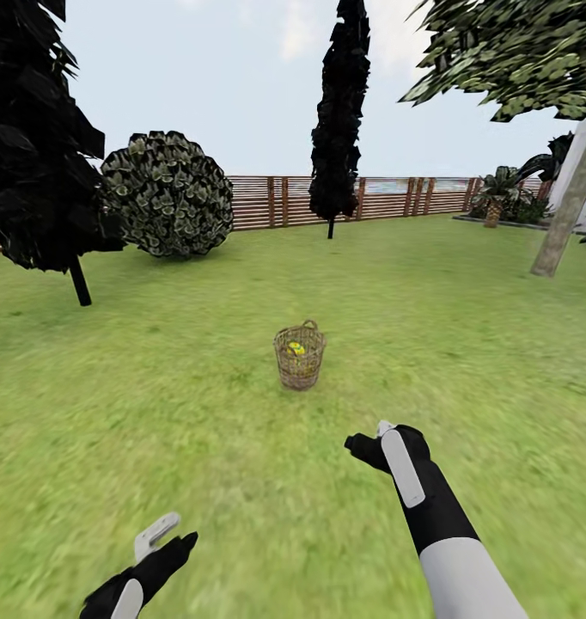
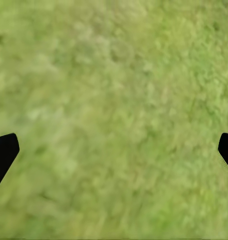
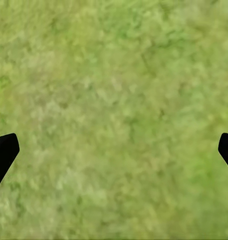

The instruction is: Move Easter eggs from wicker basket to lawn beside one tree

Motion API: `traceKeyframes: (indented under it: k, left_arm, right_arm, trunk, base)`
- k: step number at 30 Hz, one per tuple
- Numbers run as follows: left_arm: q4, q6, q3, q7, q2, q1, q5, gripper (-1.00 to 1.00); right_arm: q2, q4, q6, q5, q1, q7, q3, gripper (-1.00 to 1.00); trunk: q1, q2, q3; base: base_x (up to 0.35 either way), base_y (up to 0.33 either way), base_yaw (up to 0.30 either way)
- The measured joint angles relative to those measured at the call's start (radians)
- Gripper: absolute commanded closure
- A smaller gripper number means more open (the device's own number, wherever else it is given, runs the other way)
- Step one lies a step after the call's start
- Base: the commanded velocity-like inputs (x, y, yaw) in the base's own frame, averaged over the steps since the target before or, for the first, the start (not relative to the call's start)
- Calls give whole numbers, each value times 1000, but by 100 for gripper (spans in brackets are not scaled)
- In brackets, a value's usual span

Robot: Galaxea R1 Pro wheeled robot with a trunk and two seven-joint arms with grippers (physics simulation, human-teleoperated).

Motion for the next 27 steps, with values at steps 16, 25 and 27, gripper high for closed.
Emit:
traceKeyframes:
  k: [16,25,27]
  left_arm:
    - [4,1,1,1,0,0,0,-100]
    - [4,1,2,2,0,0,1,-100]
    - [4,1,2,2,0,0,0,-100]
  right_arm:
    - [9,6,0,-28,-16,-12,-3,-100]
    - [8,7,-4,-31,-21,-14,-62,-100]
    - [7,8,-6,-32,-21,-15,-67,-100]
  trunk:
    - [0,0,0]
    - [0,0,0]
    - [0,0,0]
  base:
    - [330,0,16]
    - [330,0,166]
    - [330,0,52]
